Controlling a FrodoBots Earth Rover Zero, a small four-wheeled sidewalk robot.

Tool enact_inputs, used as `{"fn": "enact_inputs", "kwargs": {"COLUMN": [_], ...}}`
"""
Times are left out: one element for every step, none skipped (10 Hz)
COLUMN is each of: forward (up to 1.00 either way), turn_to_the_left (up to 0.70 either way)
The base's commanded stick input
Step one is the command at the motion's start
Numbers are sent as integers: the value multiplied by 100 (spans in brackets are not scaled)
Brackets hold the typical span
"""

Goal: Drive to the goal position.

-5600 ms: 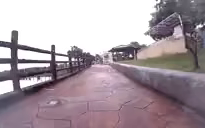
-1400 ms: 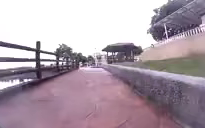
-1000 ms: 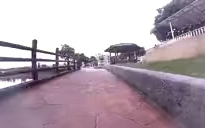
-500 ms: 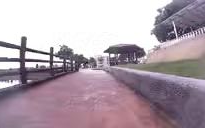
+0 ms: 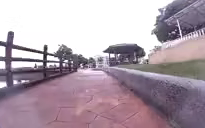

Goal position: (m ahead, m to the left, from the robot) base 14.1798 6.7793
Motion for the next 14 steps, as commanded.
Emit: {"fn": "enact_inputs", "kwargs": {"forward": [100,100,100,100,100,100,100,100,100,100,100,100,100,100], "turn_to_the_left": [-1,-1,-1,-1,-1,-1,13,38,18,-1,14,39,39,7]}}
